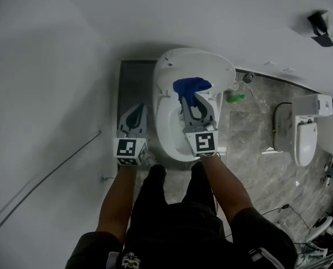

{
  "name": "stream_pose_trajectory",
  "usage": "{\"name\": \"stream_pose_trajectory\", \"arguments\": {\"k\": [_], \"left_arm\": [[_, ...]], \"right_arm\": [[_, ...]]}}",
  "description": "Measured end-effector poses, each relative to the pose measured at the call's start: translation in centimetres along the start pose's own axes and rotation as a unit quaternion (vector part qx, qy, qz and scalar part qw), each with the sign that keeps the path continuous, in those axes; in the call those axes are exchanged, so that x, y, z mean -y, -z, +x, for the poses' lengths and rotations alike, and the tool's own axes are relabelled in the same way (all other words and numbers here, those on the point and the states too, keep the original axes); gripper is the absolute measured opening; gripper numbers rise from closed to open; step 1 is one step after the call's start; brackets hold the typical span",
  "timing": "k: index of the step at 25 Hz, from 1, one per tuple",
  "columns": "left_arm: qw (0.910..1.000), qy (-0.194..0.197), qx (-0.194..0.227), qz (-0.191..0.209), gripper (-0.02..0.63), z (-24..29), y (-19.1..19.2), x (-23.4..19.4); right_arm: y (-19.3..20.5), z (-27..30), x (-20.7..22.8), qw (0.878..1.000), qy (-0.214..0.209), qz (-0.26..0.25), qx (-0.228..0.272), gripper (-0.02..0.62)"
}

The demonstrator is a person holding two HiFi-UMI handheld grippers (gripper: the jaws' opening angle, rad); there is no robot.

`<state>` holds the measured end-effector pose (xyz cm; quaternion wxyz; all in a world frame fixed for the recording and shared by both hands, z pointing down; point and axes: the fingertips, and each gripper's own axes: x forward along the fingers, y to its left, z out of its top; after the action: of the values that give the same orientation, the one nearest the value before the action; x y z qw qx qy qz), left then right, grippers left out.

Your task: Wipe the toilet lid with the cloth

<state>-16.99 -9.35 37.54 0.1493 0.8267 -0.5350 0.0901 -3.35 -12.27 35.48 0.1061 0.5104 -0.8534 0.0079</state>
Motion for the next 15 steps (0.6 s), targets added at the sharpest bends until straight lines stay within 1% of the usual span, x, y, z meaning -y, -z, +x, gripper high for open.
{"name": "stream_pose_trajectory", "arguments": {"k": [6,10,15], "left_arm": [[0.9997,0.014,0.016,0.009,0.011,5.9,-0.2,-1.3],[0.9998,0.016,0.007,0.006,0.011,8.7,0.8,-1.6],[0.9998,0.018,-0.001,0.005,0.011,10.9,1.7,-2.1]], "right_arm": [[2.1,5.8,2.0,1.000,0.006,-0.009,0.006,0.075],[3.4,9.5,3.1,1.000,0.012,0.008,-0.011,0.075],[4.1,12.7,4.9,0.999,0.036,0.017,-0.033,0.075]]}}
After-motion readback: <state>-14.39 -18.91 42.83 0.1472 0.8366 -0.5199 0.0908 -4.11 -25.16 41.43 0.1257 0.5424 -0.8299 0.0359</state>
